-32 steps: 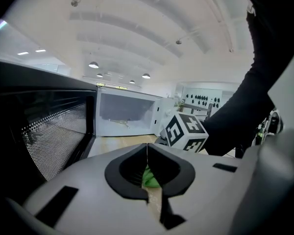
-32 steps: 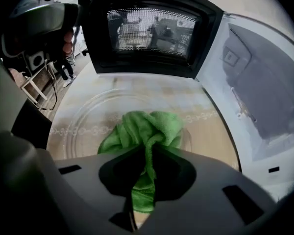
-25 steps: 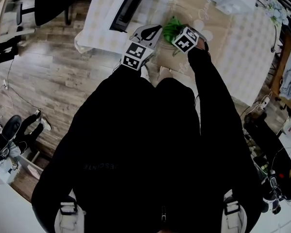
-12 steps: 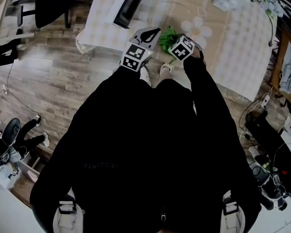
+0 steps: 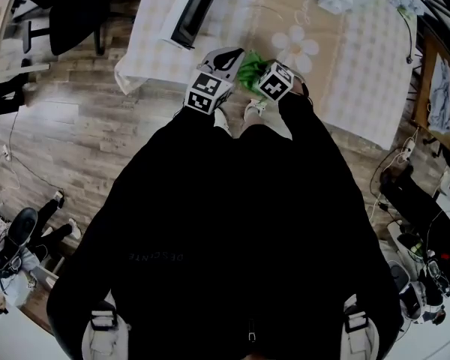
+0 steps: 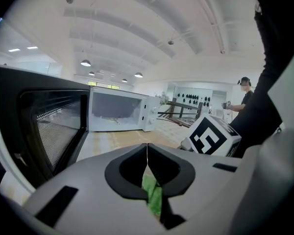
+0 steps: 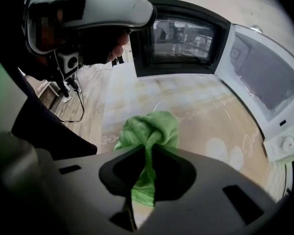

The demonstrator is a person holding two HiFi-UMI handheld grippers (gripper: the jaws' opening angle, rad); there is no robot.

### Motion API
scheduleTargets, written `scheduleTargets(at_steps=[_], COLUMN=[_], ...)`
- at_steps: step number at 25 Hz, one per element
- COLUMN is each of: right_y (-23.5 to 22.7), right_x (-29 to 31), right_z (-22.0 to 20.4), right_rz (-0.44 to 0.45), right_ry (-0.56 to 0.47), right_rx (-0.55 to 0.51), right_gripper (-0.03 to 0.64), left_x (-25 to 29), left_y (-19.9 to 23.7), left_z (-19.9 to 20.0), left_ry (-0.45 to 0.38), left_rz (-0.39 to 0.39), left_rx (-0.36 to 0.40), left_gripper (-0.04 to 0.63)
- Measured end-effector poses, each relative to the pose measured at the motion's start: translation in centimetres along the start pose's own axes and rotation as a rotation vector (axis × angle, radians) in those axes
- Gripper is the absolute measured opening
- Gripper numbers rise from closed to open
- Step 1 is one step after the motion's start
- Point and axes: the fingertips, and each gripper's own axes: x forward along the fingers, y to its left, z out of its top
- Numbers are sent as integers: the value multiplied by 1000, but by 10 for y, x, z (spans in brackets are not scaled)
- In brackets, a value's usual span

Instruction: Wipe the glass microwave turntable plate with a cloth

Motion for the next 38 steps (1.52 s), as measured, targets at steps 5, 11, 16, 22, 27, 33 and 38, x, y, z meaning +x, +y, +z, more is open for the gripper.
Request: scheduleTargets(at_steps=[5,11,16,22,27,33,38], right_y=[-34,-93,-139,-183,-206,-214,-209], right_x=[-20,-50,-63,-55,-36,-6,6], right_z=[8,19,26,30,30,19,8], right_rz=[-51,-175,-200,-209,-213,-200,-186], right_ry=[-39,-106,-126,-113,-84,-29,-23], right_rx=[7,-17,-16,-29,-64,-75,-64], right_gripper=[58,58,58,60,61,63,58], left_x=[14,34,54,75,89,97,94], left_y=[2,7,11,18,19,22,21], left_z=[13,22,47,68,74,73,72], left_ry=[-19,-32,-74,-111,-104,-93,-91], left_rz=[-4,0,-1,8,16,25,28], left_rx=[3,-10,1,2,23,20,13], left_gripper=[20,21,21,20,20,20,20])
